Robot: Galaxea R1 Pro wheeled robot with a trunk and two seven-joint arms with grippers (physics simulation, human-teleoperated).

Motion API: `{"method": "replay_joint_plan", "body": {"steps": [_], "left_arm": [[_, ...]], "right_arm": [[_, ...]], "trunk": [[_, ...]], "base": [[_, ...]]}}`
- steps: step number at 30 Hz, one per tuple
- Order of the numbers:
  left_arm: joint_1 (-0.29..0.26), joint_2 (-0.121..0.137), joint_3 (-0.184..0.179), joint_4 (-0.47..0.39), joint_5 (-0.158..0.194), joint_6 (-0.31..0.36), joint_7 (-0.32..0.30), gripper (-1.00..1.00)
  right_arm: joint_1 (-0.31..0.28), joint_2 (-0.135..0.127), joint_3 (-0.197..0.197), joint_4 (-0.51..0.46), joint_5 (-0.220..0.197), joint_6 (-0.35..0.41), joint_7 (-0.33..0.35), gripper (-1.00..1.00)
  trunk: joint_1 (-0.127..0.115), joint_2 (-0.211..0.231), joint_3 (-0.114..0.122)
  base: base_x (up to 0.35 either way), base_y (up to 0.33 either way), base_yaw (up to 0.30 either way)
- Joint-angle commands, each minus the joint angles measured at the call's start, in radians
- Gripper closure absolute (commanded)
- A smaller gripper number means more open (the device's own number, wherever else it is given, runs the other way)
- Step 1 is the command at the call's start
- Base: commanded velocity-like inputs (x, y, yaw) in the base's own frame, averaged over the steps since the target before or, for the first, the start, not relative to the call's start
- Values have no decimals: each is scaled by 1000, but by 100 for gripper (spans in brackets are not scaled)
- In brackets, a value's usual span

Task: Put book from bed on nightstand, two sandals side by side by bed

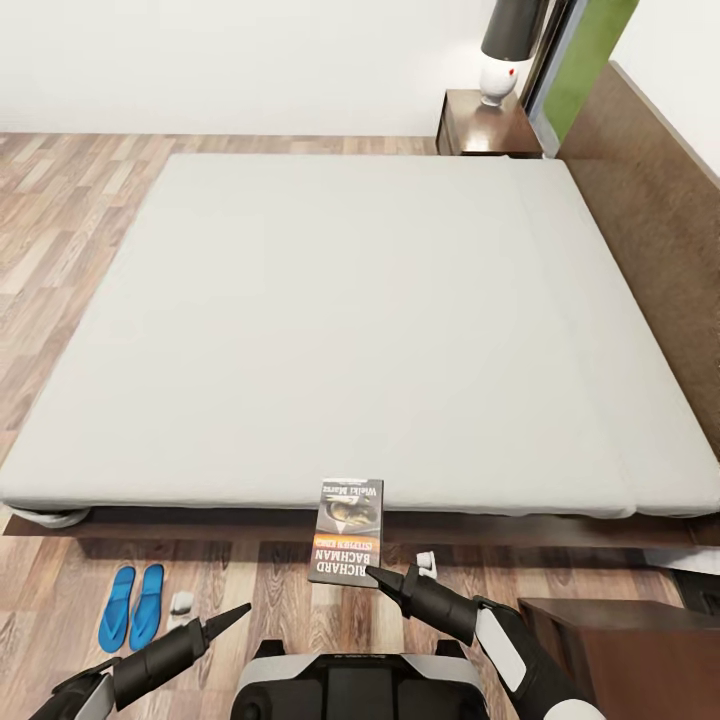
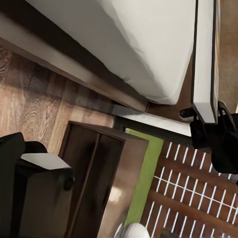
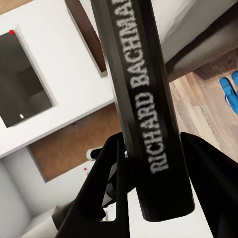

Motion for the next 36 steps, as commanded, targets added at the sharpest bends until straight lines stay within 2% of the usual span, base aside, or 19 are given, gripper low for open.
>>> {"method": "replay_joint_plan", "body": {"steps": [1, 2, 9, 14, 15, 16, 19, 20, 23, 24, 26, 27, 30, 36], "left_arm": [[0, 0, 2, 8, 0, 10, -3, -100], [0, 1, 3, 30, -1, 9, -1, -100], [0, 3, 3, 32, -1, 6, 0, -100], [0, 6, 3, 55, -1, -49, 1, -100], [0, 13, 3, 113, -2, -138, 84, -100], [0, 18, 3, 125, -2, -156, 111, -100], [1, 39, 0, 200, -3, -271, 321, -100], [1, 40, 0, 210, -3, -290, 358, -100], [1, 26, -3, 241, -4, -373, 595, -100], [1, 24, -3, 243, -4, -380, 634, -100], [1, 10, -4, 248, -5, -397, 760, -100], [1, 3, -4, 249, -5, -402, 795, -100], [1, -8, -4, 251, -5, -408, 840, -100], [1, -9, -2, 252, -3, -411, 862, -100]], "right_arm": [[0, 0, 2, 0, -7, 7, -1, 100], [0, 0, 2, 0, -7, 7, 0, 100], [0, 1, 2, 0, -6, 7, 0, 100], [0, 1, 2, 1, -6, 6, -1, 100], [0, 0, 2, 1, -6, 6, -1, 100], [0, -1, 2, 1, -6, 6, -1, 100], [0, -2, 2, 1, -6, 6, -1, 100], [0, -2, 2, 1, -6, 6, -1, 100], [0, -2, 1, 0, -6, 7, -1, 100], [0, -2, 1, 1, -6, 7, -1, 100], [0, -2, 1, 0, -6, 7, -1, 100], [0, -2, 1, 0, -6, 7, 0, 100], [0, -2, 2, 0, -6, 7, 0, 100], [0, -2, 2, 0, -6, 7, 1, 100]], "trunk": [[0, -1, -1], [0, -1, 0], [0, -1, 8], [0, -1, 16], [0, -1, 17], [0, -1, 19], [0, -1, 24], [0, -1, 26], [0, -1, 30], [0, -1, 32], [0, -1, 35], [0, -1, 37], [0, -1, 42], [0, -1, 51]], "base": [[0, 0, 0], [0, 0, 0], [0, 0, 0], [0, 0, 0], [0, 0, 0], [0, 0, 0], [0, 0, 0], [0, 0, 0], [0, 0, 0], [0, 0, 0], [0, 0, 0], [0, 0, 0], [0, 0, 0], [0, 0, 0]]}}
